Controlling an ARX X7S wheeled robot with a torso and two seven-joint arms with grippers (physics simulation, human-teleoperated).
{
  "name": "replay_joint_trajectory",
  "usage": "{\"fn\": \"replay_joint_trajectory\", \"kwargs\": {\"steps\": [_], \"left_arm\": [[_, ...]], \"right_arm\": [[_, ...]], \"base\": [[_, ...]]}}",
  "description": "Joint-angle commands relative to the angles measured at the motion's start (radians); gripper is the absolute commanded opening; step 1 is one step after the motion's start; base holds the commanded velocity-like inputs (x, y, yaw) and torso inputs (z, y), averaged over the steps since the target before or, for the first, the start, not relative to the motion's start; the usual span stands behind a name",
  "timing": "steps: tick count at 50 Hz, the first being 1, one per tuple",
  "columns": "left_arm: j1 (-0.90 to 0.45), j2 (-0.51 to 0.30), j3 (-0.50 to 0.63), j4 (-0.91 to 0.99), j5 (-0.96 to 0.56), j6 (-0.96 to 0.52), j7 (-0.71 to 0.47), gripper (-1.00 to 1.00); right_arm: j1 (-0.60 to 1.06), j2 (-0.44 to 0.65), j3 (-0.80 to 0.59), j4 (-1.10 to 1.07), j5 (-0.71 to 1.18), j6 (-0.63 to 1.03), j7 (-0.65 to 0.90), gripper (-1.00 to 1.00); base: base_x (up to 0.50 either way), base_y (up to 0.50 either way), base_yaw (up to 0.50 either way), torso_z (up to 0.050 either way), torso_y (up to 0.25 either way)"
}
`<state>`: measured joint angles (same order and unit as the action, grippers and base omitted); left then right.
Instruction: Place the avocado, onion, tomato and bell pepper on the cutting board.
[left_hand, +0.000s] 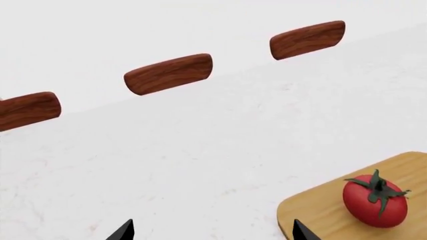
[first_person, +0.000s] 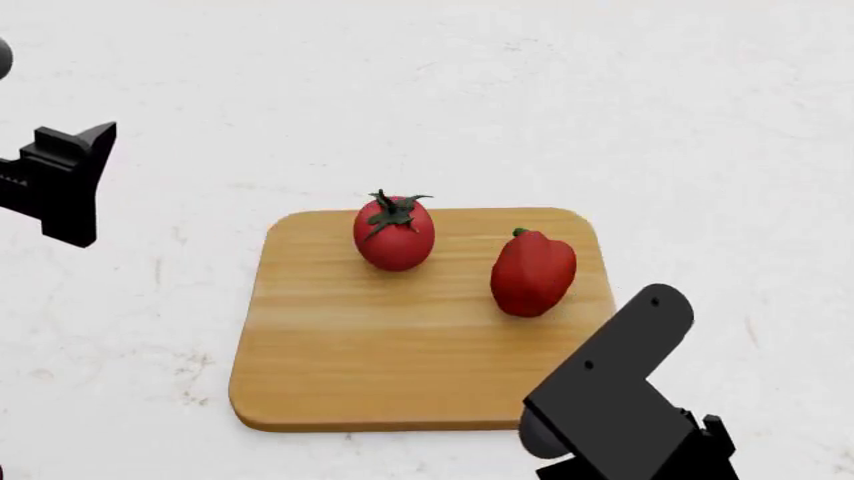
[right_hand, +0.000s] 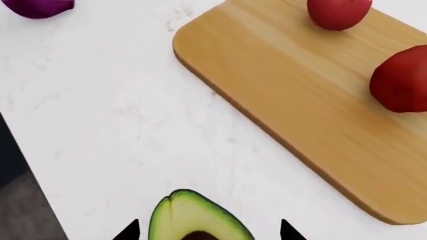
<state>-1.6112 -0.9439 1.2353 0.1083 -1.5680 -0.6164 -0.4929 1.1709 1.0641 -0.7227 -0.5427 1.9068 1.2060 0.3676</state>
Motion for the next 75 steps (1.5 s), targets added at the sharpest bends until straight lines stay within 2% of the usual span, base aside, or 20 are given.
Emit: {"fn": "replay_joint_trajectory", "kwargs": {"steps": [1, 39, 40, 51, 59, 75], "left_arm": [[-0.002, 0.0, -0.003, 0.001, 0.001, -0.003, -0.003, 1.0], [0.001, -0.012, -0.015, 0.018, 0.0, -0.005, -0.009, 1.0], [0.001, -0.012, -0.016, 0.018, 0.0, -0.005, -0.009, 1.0], [0.002, -0.019, -0.022, 0.023, 0.001, -0.001, -0.01, 1.0], [0.006, -0.025, -0.026, 0.033, -0.001, 0.004, -0.014, 1.0], [0.006, -0.022, -0.029, 0.034, -0.001, -0.001, -0.018, 1.0]], "right_arm": [[-0.048, -0.012, -0.006, 0.01, -0.055, -0.019, -0.036, 1.0], [-0.16, -0.05, -0.054, 0.037, -0.166, -0.059, -0.092, 1.0], [-0.161, -0.05, -0.055, 0.036, -0.168, -0.058, -0.092, -1.0], [-0.137, -0.048, -0.054, 0.021, -0.141, -0.049, -0.081, -1.0], [-0.017, -0.032, -0.017, 0.029, -0.078, -0.022, -0.042, -1.0], [0.098, -0.087, -0.009, 0.117, -0.143, 0.027, -0.102, -1.0]], "base": [[0.0, 0.0, 0.0, 0.0, 0.0], [0.0, 0.0, 0.0, 0.0, 0.0], [0.0, 0.0, 0.0, 0.0, 0.0], [0.0, 0.0, 0.0, 0.0, 0.0], [0.0, 0.0, 0.0, 0.0, 0.0], [0.0, 0.0, 0.0, 0.0, 0.0]]}}
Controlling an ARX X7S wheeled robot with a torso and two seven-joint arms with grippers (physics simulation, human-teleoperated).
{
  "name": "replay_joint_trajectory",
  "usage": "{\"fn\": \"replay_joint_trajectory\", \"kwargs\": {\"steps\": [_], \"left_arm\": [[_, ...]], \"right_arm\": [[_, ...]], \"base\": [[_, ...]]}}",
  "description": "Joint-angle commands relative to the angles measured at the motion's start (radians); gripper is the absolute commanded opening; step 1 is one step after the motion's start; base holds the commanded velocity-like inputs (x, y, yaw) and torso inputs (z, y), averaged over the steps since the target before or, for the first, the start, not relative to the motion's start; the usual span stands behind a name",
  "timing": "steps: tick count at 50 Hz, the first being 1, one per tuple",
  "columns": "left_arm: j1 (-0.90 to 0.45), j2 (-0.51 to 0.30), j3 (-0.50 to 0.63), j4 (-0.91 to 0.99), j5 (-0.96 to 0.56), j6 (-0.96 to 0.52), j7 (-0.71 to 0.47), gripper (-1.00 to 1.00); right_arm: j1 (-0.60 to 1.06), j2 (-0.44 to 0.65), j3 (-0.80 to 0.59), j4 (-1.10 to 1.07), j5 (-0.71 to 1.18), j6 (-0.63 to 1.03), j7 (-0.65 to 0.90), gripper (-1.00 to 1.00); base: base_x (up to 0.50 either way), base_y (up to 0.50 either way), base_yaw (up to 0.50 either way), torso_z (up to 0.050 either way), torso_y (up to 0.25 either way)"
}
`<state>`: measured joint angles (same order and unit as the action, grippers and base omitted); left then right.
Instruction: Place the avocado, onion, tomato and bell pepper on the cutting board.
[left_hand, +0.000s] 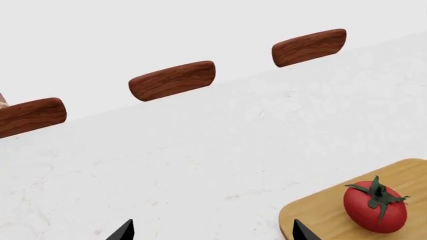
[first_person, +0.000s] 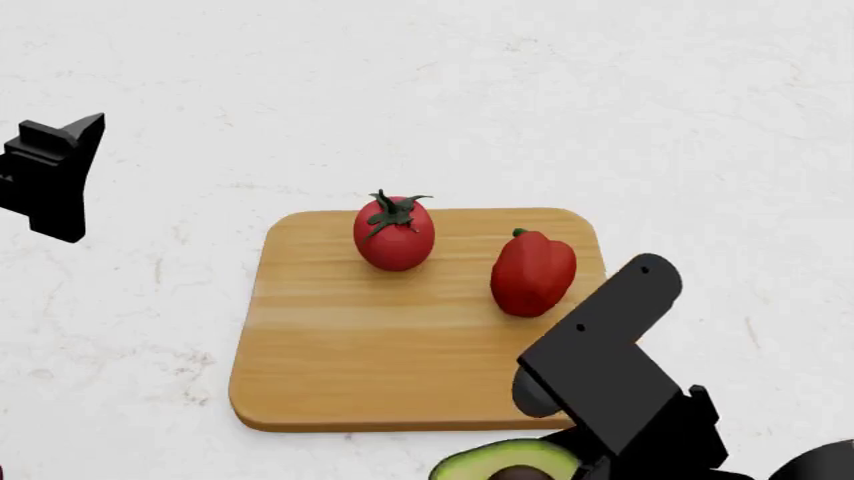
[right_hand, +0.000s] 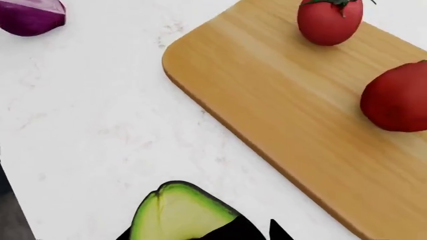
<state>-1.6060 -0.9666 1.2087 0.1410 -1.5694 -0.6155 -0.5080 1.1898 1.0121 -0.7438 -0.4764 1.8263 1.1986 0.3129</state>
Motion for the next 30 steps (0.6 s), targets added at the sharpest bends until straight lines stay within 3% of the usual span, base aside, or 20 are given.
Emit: {"fn": "replay_joint_trajectory", "kwargs": {"steps": [1, 30], "left_arm": [[0.0, 0.001, -0.003, 0.001, 0.0, -0.002, -0.003, 1.0], [-0.002, 0.004, -0.009, -0.001, 0.0, -0.01, -0.004, 1.0]], "right_arm": [[0.084, -0.041, 0.01, 0.054, -0.069, 0.038, -0.054, -1.0], [0.17, -0.167, -0.092, 0.288, -0.46, 0.021, -0.307, -1.0]], "base": [[0.0, 0.0, 0.0, 0.0, 0.0], [0.0, 0.0, 0.0, 0.0, 0.0]]}}
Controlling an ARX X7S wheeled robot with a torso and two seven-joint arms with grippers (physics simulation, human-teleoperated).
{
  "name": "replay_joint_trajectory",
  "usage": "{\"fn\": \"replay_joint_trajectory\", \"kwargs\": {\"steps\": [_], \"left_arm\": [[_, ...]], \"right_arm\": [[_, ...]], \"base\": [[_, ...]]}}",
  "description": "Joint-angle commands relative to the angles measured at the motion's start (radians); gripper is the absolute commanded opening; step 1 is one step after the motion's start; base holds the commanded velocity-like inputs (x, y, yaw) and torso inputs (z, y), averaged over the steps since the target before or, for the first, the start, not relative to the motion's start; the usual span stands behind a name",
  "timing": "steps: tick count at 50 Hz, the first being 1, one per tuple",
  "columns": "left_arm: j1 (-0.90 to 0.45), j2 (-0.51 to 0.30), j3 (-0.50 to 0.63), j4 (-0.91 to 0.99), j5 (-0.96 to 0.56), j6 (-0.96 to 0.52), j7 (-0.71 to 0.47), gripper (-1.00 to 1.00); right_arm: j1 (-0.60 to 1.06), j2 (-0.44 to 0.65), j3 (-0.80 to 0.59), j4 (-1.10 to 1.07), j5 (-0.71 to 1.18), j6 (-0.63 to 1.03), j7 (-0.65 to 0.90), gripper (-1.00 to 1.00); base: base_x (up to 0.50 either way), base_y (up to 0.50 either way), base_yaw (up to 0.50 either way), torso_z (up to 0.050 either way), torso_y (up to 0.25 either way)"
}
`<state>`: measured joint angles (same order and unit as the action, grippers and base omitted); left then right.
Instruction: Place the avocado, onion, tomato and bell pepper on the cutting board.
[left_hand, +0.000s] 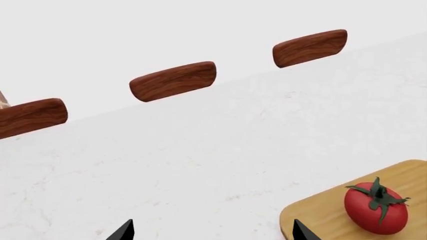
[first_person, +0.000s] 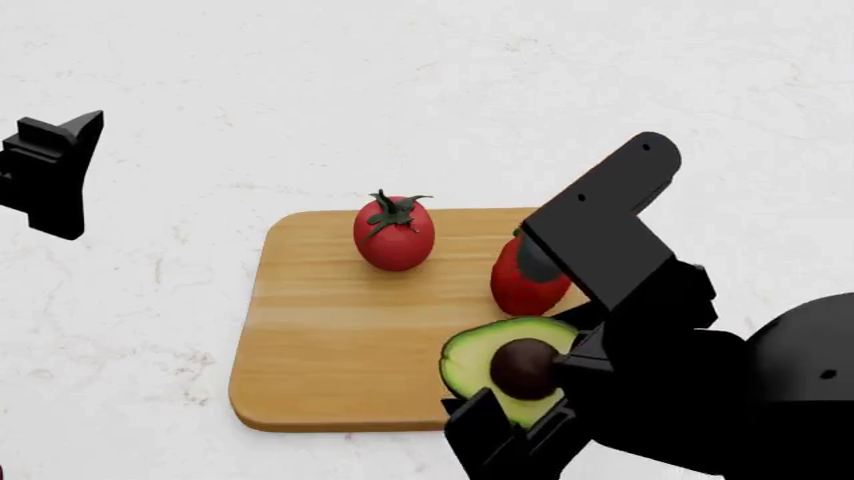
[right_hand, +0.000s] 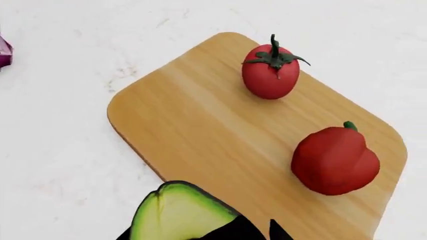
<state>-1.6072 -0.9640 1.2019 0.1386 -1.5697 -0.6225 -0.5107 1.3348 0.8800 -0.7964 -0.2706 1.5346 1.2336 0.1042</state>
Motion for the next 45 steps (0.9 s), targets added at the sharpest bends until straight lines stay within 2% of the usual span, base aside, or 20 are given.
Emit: {"fn": "replay_joint_trajectory", "kwargs": {"steps": [1, 45], "left_arm": [[0.0, 0.0, -0.003, 0.002, 0.0, -0.001, -0.002, 1.0], [-0.006, -0.013, -0.021, 0.017, -0.006, -0.008, -0.012, 1.0]], "right_arm": [[0.028, -0.039, -0.043, 0.094, -0.179, -0.016, -0.104, -1.0], [-0.022, -0.067, -0.106, 0.169, -0.264, -0.065, -0.138, -1.0]], "base": [[0.0, 0.0, 0.0, 0.0, 0.0], [0.0, 0.0, 0.0, 0.0, 0.0]]}}
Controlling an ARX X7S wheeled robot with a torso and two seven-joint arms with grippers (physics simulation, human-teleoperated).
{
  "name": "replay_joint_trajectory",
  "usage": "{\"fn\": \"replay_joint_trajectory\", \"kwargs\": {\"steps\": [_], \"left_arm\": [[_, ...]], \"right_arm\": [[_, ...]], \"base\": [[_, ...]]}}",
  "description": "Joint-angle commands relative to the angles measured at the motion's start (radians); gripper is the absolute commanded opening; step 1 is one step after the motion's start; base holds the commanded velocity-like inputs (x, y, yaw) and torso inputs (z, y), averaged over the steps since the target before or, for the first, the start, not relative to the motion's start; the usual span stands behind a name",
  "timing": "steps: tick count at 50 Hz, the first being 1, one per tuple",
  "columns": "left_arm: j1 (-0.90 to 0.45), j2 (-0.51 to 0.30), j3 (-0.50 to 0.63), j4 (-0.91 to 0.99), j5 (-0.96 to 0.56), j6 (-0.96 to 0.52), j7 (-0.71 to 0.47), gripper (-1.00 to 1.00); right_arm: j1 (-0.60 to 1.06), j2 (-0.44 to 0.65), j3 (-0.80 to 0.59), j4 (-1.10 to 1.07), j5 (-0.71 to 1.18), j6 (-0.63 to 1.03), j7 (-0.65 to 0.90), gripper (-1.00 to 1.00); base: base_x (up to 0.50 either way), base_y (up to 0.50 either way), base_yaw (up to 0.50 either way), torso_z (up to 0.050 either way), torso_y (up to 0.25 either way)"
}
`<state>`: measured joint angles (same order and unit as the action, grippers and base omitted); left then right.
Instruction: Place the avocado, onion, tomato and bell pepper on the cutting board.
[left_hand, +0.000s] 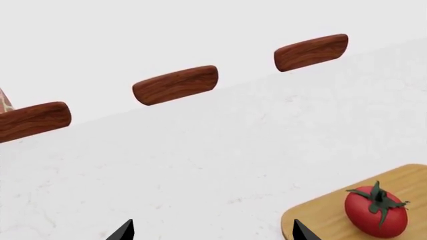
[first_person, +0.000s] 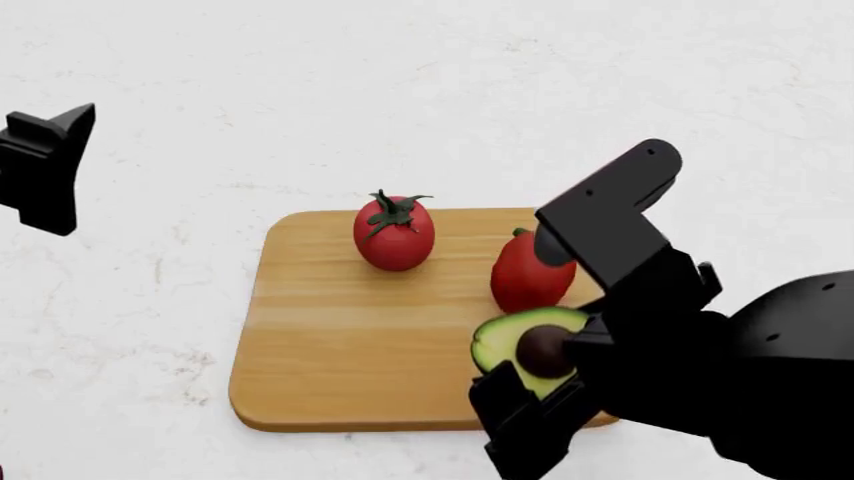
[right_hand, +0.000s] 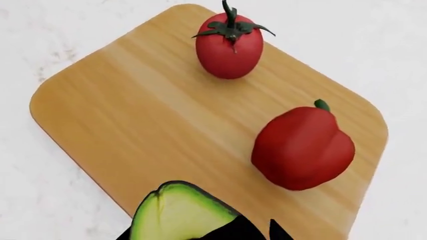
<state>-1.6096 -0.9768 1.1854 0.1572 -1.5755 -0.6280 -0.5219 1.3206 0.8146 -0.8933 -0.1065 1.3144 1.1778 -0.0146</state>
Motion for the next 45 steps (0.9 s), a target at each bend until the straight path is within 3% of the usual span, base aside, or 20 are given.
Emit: {"fn": "replay_joint_trajectory", "kwargs": {"steps": [1, 6, 7, 45], "left_arm": [[-0.004, 0.0, -0.005, -0.001, -0.001, -0.002, -0.001, 1.0], [0.001, -0.005, -0.006, 0.002, -0.001, 0.001, -0.001, 1.0], [0.001, -0.006, -0.007, 0.003, -0.002, 0.001, -0.002, 1.0], [-0.014, -0.01, -0.024, 0.02, -0.01, -0.011, -0.011, 1.0]], "right_arm": [[-0.007, -0.002, -0.01, 0.006, -0.043, -0.008, -0.019, -1.0], [-0.003, -0.003, -0.01, 0.012, -0.044, -0.005, -0.013, -1.0], [-0.001, -0.002, -0.01, 0.01, -0.043, -0.003, -0.012, 1.0], [0.082, 0.078, 0.081, -0.112, 0.141, 0.081, 0.126, 1.0]], "base": [[0.0, 0.0, 0.0, 0.0, 0.0], [0.0, 0.0, 0.0, 0.0, 0.0], [0.0, 0.0, 0.0, 0.0, 0.0], [0.0, 0.0, 0.0, 0.0, 0.0]]}}
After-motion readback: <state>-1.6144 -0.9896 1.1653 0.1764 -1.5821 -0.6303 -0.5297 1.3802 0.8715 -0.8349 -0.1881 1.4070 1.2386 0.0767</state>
